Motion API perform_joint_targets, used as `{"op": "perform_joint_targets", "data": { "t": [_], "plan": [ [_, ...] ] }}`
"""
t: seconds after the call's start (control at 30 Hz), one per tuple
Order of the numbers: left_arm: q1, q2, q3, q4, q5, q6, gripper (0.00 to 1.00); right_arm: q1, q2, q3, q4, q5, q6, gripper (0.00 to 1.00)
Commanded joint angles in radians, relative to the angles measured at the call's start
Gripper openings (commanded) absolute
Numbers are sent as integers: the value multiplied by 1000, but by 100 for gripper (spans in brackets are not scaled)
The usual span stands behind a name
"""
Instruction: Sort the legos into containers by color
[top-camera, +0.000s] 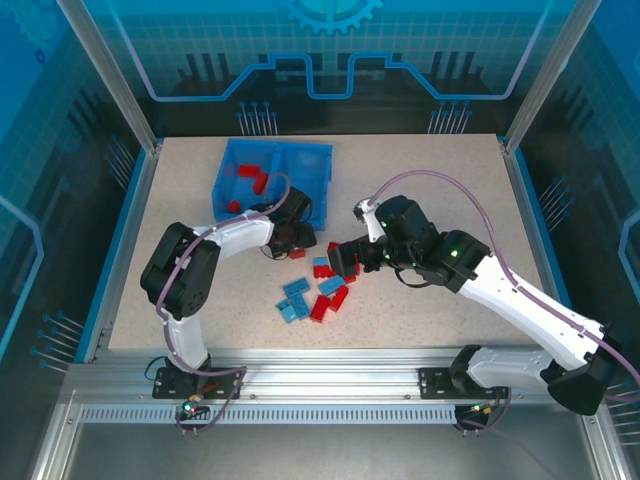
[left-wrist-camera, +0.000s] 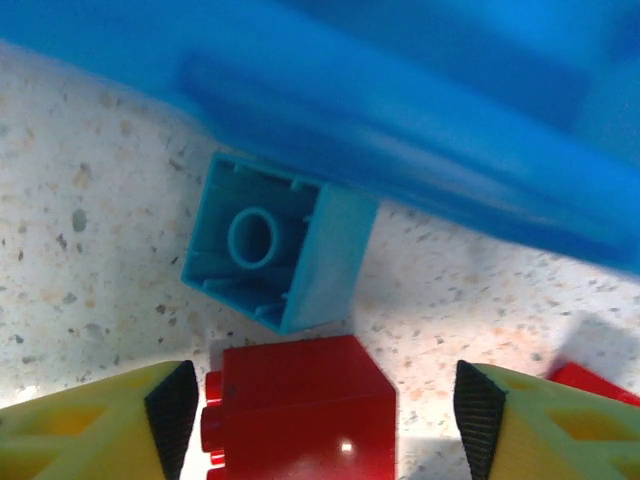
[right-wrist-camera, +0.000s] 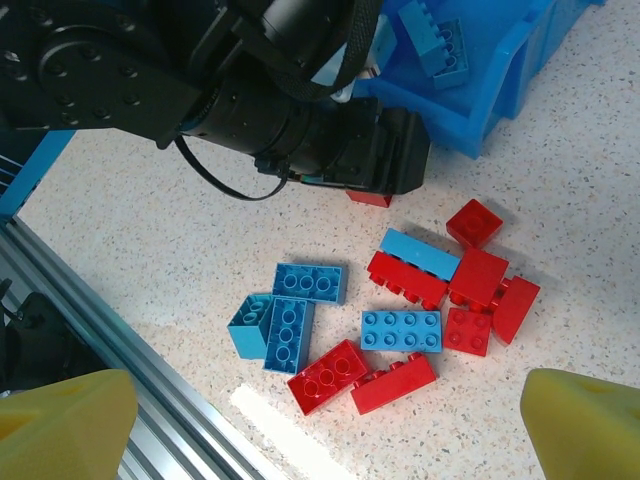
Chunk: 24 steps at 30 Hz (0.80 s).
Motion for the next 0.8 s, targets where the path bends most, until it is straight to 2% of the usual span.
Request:
{"op": "perform_joint_targets", "data": {
  "t": [0.0,0.1,0.37,0.57,0.77],
  "plan": [
    [-6,13,0,-57,19,24,67,3,-4,-6,1,12,9,100],
    [-7,8,-25,-70,10,38,63,4,3,-4,2,12,9,100],
    [-8,-4,-46,-117,-56,79,42,3,15,0,11,4,18,100],
    [-7,-145,-40,-139,-84,91,31,4,24,9,8,-7,17,100],
    [12,-294,36,-172,-259,168,27,5,23,8,18,-2,21,100]
  ]
}}
